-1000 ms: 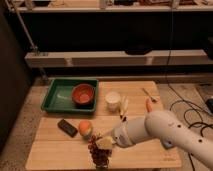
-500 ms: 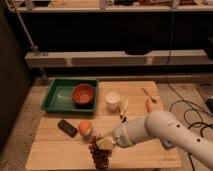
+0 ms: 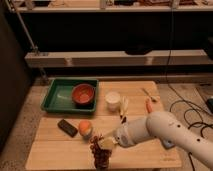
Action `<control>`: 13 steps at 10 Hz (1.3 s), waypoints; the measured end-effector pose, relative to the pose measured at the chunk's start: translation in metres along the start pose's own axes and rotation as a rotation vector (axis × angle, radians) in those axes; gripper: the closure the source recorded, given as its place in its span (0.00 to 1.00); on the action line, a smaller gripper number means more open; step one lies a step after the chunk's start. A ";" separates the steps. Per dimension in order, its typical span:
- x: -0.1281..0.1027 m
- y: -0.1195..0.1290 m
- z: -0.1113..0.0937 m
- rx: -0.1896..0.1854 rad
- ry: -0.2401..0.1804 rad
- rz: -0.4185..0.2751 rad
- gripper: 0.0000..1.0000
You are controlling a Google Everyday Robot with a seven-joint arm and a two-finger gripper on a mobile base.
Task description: Place grapes in metal cup
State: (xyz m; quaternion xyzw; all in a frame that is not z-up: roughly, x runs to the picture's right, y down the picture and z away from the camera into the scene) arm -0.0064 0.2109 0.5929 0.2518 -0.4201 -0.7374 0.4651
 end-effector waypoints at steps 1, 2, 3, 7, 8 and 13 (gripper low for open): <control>-0.001 0.001 0.001 0.000 0.000 0.000 1.00; -0.001 0.002 0.001 0.001 -0.001 -0.002 1.00; -0.002 0.002 0.004 0.003 -0.004 -0.009 1.00; -0.008 0.006 0.010 -0.004 -0.024 -0.025 1.00; -0.010 0.006 0.012 -0.002 -0.032 -0.029 0.99; -0.015 0.008 0.018 -0.002 -0.064 -0.026 0.49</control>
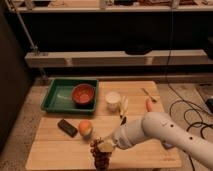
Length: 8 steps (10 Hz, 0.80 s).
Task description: Place grapes in metal cup
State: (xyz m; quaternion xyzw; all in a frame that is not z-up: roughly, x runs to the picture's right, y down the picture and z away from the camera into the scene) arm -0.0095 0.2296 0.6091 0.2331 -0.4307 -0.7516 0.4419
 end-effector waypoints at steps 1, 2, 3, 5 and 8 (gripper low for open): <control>-0.001 0.000 0.001 0.002 -0.001 0.002 0.42; -0.001 0.000 0.002 0.005 -0.002 0.002 0.32; 0.000 -0.001 0.004 0.008 -0.004 0.001 0.23; 0.000 0.000 0.005 0.006 -0.003 0.000 0.20; 0.001 -0.001 0.007 0.006 0.005 -0.008 0.20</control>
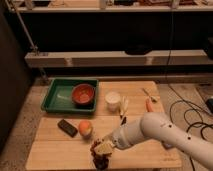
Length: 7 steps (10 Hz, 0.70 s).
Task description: Place grapes in metal cup
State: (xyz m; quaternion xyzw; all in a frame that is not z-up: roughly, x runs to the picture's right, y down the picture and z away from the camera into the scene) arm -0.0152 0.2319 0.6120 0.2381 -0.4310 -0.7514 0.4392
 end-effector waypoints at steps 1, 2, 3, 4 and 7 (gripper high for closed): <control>0.000 0.000 0.000 0.000 0.005 -0.001 0.20; 0.000 0.000 -0.001 -0.001 0.007 0.001 0.20; 0.000 0.000 -0.001 -0.001 0.007 0.000 0.20; 0.000 0.000 0.000 0.001 0.006 -0.001 0.20; 0.000 0.000 -0.001 0.001 0.007 -0.001 0.20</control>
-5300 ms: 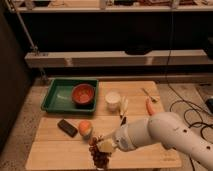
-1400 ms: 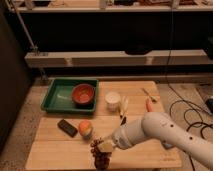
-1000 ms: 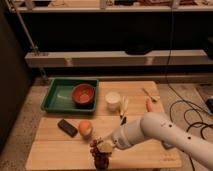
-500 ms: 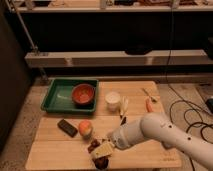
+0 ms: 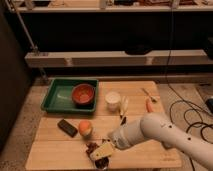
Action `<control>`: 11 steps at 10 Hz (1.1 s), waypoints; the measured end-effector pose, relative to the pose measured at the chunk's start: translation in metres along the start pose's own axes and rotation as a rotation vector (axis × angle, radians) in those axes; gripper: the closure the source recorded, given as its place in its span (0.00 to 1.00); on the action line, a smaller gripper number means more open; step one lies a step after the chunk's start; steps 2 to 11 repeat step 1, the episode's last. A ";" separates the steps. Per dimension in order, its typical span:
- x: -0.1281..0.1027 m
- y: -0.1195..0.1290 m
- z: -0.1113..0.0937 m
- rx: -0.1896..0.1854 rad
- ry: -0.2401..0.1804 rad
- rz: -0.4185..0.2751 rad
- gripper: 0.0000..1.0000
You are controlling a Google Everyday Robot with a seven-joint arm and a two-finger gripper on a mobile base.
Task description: Place grapes in metal cup
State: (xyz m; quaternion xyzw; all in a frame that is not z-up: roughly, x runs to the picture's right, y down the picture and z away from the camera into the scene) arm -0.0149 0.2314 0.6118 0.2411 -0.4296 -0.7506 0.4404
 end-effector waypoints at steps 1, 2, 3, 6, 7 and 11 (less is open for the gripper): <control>0.000 0.000 0.000 0.000 0.000 0.000 0.20; 0.000 0.000 0.000 0.000 0.000 0.000 0.20; 0.000 0.000 0.000 0.000 0.000 0.000 0.20; 0.000 0.000 0.000 0.000 0.000 0.000 0.20; 0.000 0.000 0.000 0.000 0.000 0.000 0.20; 0.000 0.000 0.000 0.000 0.000 0.000 0.20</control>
